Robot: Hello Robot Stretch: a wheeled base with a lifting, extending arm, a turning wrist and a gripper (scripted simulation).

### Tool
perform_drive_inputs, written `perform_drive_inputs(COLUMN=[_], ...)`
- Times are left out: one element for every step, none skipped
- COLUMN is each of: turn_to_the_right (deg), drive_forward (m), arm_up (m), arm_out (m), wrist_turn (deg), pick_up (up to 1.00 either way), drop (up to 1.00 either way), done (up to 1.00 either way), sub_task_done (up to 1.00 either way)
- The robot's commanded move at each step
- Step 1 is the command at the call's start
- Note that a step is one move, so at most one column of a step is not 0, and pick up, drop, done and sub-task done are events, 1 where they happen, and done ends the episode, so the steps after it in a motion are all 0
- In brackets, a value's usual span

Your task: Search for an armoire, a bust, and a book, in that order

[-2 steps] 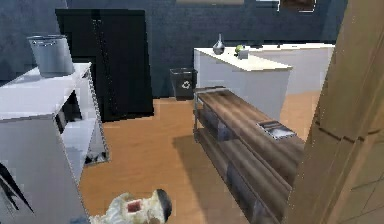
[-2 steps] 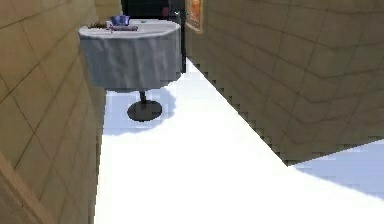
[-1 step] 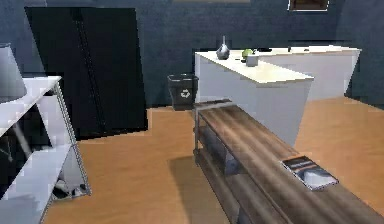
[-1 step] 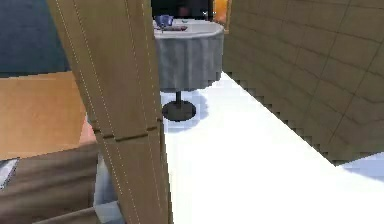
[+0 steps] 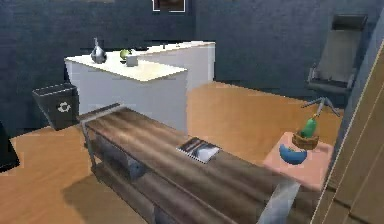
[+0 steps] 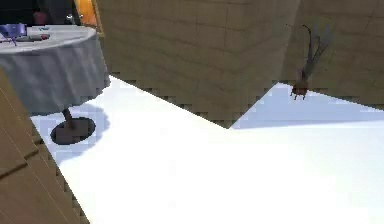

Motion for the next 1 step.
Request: perform_drive_inputs(turn_to_the_right=[0.0], drive_forward=[0.0], arm_up=[0.0], arm_out=[0.0], wrist_turn=[0.0], pick_up=[0.0], drop=[0.0], done=[1.0], sub_task_done=[0.0])
